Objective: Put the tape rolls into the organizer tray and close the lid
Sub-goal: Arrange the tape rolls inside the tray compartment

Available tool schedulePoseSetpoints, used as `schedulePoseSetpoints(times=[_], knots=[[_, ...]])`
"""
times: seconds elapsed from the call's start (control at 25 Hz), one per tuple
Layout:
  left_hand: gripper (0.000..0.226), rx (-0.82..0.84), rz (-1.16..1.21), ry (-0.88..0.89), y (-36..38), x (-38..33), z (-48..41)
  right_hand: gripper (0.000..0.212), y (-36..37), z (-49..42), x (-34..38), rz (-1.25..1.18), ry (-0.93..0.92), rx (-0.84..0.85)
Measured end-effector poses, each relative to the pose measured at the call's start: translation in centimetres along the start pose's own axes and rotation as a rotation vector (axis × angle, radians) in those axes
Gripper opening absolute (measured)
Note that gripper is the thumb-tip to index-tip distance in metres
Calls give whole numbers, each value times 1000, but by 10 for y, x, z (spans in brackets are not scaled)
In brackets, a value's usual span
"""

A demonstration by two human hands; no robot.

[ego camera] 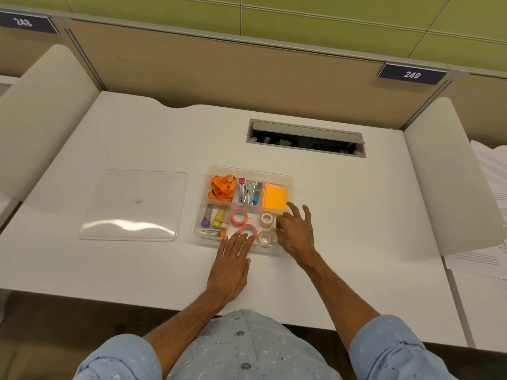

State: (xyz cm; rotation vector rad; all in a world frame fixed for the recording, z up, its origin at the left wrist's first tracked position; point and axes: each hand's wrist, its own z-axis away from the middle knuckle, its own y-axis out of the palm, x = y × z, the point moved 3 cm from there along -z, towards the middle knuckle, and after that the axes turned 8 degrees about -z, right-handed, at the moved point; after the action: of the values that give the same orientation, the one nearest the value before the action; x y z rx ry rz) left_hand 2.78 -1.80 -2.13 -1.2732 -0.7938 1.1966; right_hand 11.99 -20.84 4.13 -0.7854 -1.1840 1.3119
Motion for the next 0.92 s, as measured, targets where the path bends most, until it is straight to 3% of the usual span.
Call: schedulePoseSetpoints(times=[0.2,0.48,0.92], knots=[[61,6,7,-5,1,0,-1,37,-3,8,-5,106,-75,-33],[61,-12,22,-3,-2,-1,1,32,-9,14,-12,-20,74,-149],[59,-50,60,4,-6,-3,3,32,4,11,9,-89,126,-49]])
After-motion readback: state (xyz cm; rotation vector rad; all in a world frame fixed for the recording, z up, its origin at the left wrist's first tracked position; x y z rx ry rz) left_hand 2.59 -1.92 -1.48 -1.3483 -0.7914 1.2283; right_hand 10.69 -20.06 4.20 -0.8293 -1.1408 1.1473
